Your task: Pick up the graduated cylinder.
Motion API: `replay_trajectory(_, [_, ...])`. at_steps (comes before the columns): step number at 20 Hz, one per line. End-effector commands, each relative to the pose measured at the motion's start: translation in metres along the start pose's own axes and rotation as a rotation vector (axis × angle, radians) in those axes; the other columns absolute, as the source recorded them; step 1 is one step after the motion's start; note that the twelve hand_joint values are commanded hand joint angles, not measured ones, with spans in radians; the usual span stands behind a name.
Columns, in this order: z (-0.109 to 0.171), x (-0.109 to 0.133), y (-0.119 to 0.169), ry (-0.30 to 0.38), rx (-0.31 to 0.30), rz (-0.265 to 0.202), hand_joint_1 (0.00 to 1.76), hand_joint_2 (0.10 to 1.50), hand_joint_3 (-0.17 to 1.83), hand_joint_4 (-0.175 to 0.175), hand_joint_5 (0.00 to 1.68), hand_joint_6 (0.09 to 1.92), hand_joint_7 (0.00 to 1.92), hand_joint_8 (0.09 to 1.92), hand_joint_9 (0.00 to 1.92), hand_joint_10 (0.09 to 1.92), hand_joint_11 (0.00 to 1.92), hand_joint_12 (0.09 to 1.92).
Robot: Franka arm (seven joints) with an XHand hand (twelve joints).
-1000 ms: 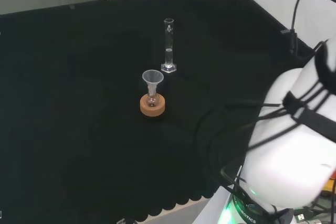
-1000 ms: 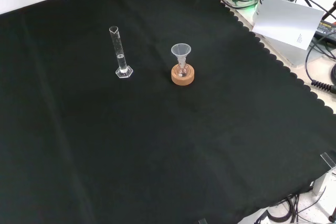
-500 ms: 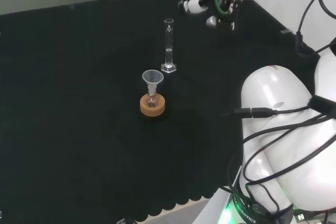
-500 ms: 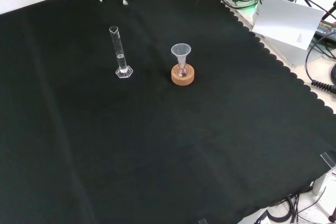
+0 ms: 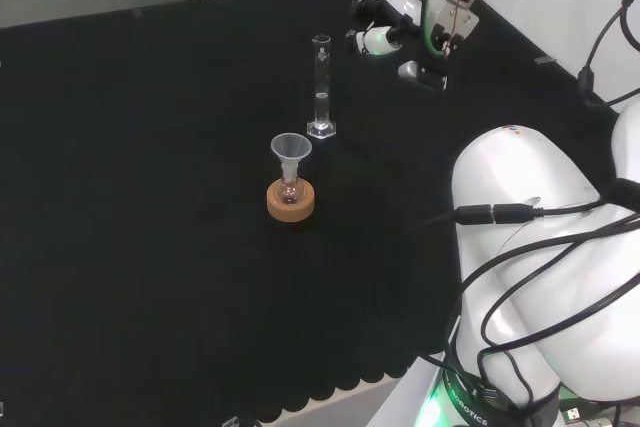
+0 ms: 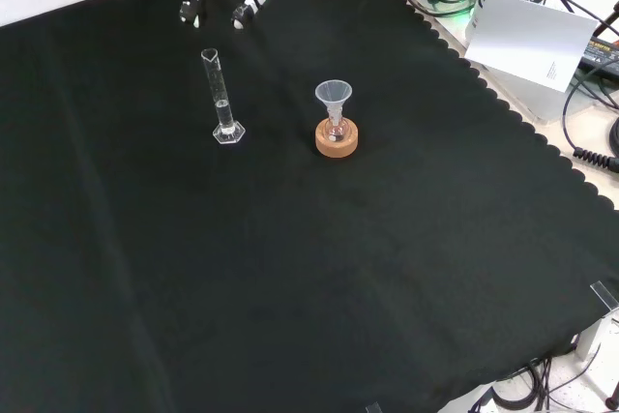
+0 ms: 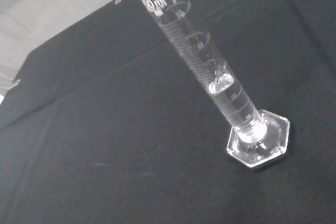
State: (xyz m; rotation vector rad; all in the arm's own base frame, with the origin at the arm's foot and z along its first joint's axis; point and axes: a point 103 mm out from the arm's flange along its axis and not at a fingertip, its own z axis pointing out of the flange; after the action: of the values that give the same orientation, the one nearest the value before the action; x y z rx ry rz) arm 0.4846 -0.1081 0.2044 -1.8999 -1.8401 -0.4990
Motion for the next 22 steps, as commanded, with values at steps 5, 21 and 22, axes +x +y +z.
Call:
replay_trajectory(5, [0.046,-0.024,0.017,0.131,0.017,-0.062,0.9,1.04,-0.17,-0.049,0.54,0.09,0.36,0.65,0.61,0.53,0.35,1.3])
replay_trajectory(21, [0.083,-0.038,0.041,0.242,0.007,-0.155,0.98,1.01,-0.17,-0.044,0.55,0.09,0.42,0.62,0.64,0.5,0.35,1.3])
replay_trajectory(22, [0.085,-0.038,0.042,0.247,0.002,-0.16,0.98,1.01,-0.17,-0.044,0.55,0.09,0.42,0.62,0.64,0.5,0.35,1.3])
